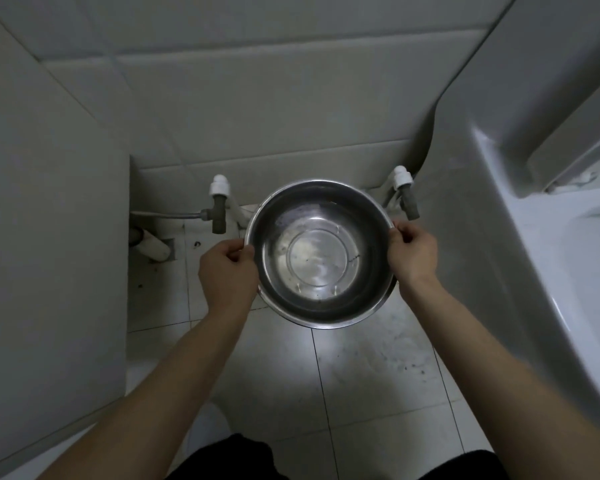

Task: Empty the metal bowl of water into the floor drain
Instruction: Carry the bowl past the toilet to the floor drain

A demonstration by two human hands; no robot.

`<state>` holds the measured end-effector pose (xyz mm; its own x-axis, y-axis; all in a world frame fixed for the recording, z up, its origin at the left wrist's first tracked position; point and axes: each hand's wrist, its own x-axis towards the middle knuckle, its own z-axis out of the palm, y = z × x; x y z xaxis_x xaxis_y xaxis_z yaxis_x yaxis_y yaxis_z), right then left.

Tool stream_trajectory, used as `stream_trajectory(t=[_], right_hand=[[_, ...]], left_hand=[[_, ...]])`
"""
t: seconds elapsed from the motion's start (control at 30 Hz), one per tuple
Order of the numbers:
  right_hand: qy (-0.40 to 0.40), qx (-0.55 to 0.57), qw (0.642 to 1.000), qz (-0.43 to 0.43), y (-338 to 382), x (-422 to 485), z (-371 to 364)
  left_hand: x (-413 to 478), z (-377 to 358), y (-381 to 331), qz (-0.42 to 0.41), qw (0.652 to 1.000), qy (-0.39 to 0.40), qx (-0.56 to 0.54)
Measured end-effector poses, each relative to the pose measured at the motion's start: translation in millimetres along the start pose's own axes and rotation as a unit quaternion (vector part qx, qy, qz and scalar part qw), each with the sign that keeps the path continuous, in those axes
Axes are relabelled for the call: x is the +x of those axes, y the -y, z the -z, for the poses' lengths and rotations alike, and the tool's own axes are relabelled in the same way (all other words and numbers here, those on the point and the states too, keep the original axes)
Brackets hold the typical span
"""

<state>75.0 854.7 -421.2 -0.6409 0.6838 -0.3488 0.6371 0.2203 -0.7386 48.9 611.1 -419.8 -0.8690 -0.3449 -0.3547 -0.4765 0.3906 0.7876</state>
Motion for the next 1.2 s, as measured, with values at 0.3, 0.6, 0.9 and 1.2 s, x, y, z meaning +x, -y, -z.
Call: stream_trajectory(t=[0.3,0.6,0.9,1.2], right_hand=[[-0.001,-0.006,1.0,0.005,-30.7,23.4,-14.9],[0.025,-0.051,0.998,0.008,-55.1,45.1,-31.4],[0.062,-0.105,0.992,0.009,-74.6,58.3,-41.6],[0.07,-0.138,0.988,0.001,-89.1,70.0,-50.8]], left_hand=[[13.5,-29.2,36.9,0.013,0.999,0.034,-0.035],[22.7,-49.4,74.0,0.023,0.996,0.054,-0.063],[35.6,-67.3,105.1,0.02,0.996,0.062,-0.055],[44.6,-88.3,132.0,0.031,0.995,0.073,-0.066]])
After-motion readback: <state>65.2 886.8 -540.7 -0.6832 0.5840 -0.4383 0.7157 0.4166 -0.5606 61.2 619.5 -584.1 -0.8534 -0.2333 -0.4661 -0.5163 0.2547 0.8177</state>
